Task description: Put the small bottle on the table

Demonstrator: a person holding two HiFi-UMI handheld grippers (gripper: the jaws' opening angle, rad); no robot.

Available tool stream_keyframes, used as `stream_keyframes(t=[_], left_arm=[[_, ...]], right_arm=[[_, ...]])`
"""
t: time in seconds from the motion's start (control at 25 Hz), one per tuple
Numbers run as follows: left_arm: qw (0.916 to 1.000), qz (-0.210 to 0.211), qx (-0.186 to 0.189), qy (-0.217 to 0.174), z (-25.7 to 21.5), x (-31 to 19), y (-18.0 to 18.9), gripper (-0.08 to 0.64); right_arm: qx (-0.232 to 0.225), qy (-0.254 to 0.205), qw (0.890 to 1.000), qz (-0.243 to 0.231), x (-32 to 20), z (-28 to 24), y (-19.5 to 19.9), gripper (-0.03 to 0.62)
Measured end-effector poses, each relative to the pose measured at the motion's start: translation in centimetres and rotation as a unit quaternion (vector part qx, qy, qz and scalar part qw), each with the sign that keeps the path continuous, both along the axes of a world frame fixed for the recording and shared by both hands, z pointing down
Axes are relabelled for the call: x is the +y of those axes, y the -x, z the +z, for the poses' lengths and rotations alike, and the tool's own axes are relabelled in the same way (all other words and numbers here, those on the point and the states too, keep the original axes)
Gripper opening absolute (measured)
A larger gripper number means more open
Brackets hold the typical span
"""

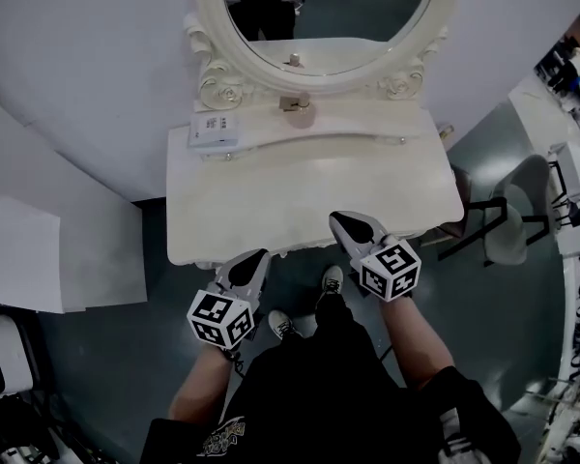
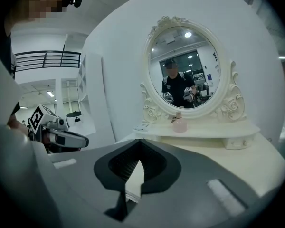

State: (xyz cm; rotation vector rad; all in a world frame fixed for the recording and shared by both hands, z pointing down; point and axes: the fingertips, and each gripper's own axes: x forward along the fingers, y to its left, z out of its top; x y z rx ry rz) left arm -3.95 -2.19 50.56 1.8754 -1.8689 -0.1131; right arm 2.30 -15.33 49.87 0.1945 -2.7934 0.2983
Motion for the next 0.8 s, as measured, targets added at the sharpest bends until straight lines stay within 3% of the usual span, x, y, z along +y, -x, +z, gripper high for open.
stream_keyframes(t=[0.24,0.48,0.8], left_arm=[[1.0000,0.007,-0.004,-0.005,-0.6,-0.8,-2.3,0.002],[0.9998,-0.016,-0.004,-0.005,-0.7,-1.9,-4.9,0.002],[0.9993,-0.033,-0.013,0.010,-0.8,-3.8,-11.2,0.002]], right_arm=[[-0.002,0.002,1.000,-0.010,1.2,-0.9,-2.5,0.024],[-0.006,0.008,0.999,-0.044,1.6,-1.6,-5.3,0.023],[-0.013,0.027,0.996,-0.081,0.8,-1.3,-10.4,0.024]])
